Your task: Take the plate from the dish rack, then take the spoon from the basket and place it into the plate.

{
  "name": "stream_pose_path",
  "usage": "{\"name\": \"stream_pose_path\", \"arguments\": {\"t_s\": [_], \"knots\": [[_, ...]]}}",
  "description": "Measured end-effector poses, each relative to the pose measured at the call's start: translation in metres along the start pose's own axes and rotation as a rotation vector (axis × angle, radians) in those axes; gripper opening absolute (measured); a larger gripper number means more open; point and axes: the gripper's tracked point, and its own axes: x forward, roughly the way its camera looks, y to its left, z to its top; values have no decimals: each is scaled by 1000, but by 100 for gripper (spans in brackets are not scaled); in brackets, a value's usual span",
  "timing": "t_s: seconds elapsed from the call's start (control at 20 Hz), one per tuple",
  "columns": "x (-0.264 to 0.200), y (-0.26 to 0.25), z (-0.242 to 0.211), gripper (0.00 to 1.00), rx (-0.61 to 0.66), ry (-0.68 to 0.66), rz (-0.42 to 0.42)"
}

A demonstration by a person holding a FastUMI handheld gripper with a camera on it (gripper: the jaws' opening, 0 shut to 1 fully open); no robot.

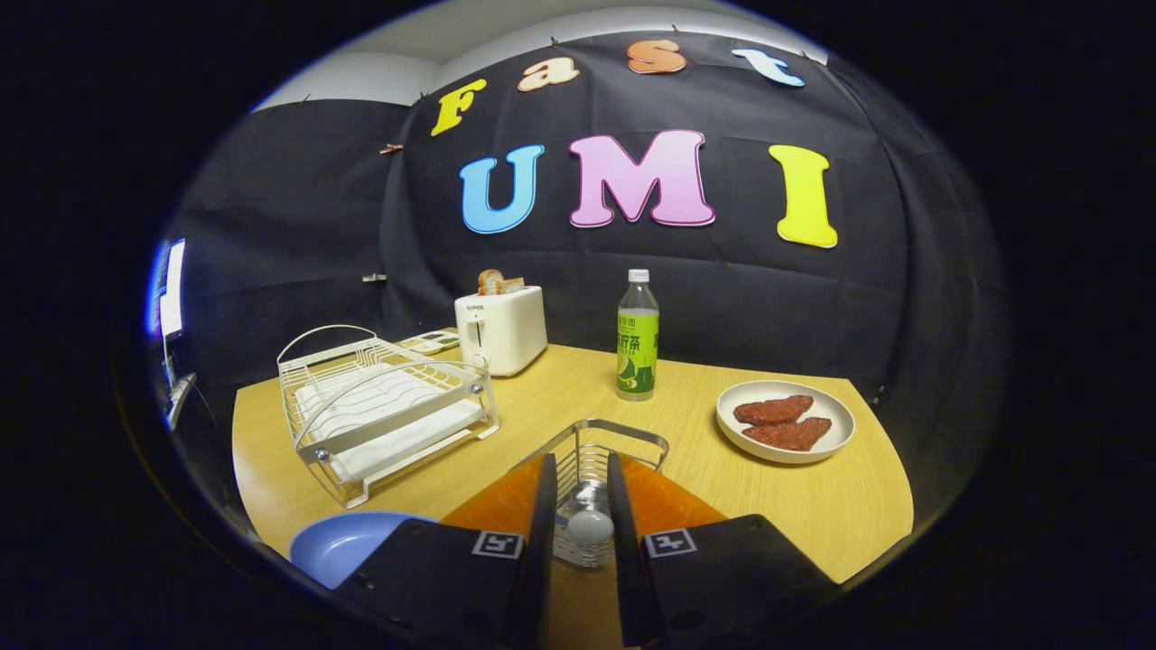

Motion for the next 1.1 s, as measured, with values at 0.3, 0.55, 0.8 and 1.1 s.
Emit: {"name": "stream_pose_path", "arguments": {"t_s": [0.3, 0.55, 0.8, 1.1], "knots": [[3, -4, 0, 17, -6, 58, -16], [-8, -5, 14, 13, 33, 91, -2], [-29, -7, 49, 12, 5, 67, 4], [-63, 13, 93, 12, -7, 27, 80]]}}
